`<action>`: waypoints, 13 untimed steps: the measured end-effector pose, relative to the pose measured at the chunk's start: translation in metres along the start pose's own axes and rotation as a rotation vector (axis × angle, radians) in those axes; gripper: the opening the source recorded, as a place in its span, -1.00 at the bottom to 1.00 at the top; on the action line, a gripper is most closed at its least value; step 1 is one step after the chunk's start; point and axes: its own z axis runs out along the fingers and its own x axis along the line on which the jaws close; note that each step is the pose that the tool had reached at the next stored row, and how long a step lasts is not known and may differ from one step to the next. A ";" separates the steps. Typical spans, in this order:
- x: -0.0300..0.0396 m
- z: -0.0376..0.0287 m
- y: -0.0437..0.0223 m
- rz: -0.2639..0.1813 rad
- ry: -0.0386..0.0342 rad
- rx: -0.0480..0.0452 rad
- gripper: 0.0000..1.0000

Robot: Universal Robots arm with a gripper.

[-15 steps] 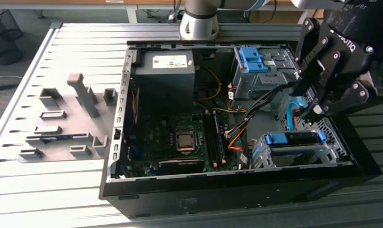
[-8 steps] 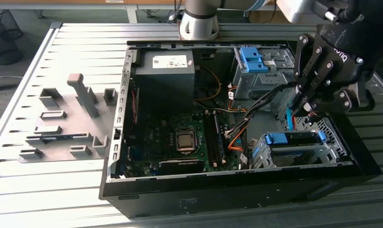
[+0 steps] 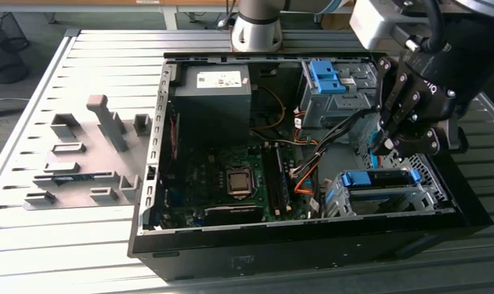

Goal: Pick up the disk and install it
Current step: 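Insert the disk into the insertion slot, then insert the first disk wire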

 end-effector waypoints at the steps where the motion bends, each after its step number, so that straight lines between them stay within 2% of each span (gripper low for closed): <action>1: 0.0000 0.0018 0.0000 0.000 -0.0005 -0.0001 -0.79; 3: 0.0000 0.0039 0.0000 -0.001 -0.0008 -0.0003 -0.79; 13: 0.0000 0.0044 0.0000 -0.001 -0.0009 -0.0003 -0.79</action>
